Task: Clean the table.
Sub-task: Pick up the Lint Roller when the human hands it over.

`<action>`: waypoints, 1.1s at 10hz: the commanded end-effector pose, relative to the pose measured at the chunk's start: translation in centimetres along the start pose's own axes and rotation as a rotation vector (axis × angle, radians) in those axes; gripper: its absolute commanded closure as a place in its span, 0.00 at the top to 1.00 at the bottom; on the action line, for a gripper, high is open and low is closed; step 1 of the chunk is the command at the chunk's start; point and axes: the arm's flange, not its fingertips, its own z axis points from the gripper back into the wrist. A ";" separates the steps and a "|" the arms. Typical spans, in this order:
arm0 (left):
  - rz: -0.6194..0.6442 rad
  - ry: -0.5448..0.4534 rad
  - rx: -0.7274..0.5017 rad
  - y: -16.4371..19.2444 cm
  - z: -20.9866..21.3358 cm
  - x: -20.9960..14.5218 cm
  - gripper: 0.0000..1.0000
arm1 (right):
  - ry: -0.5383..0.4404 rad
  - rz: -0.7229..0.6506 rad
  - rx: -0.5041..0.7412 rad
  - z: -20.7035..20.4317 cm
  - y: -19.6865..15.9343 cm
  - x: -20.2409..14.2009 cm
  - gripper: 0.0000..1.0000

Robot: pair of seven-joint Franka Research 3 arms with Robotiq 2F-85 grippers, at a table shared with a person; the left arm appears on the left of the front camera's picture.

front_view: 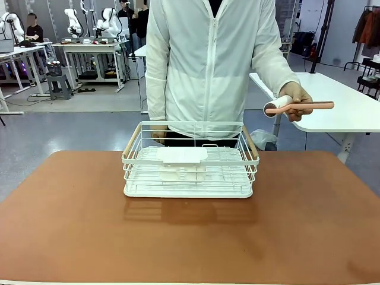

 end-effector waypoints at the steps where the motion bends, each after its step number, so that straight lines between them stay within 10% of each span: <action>1: -0.010 -0.001 -0.023 -0.1 0.3 0.0 1.00 | -0.031 -0.120 -0.008 -3.1 4.3 -5.1 1.00; 11: -0.010 -0.001 -0.023 -0.1 0.3 0.0 1.00 | -0.032 -0.083 0.013 -16.6 5.4 -8.5 1.00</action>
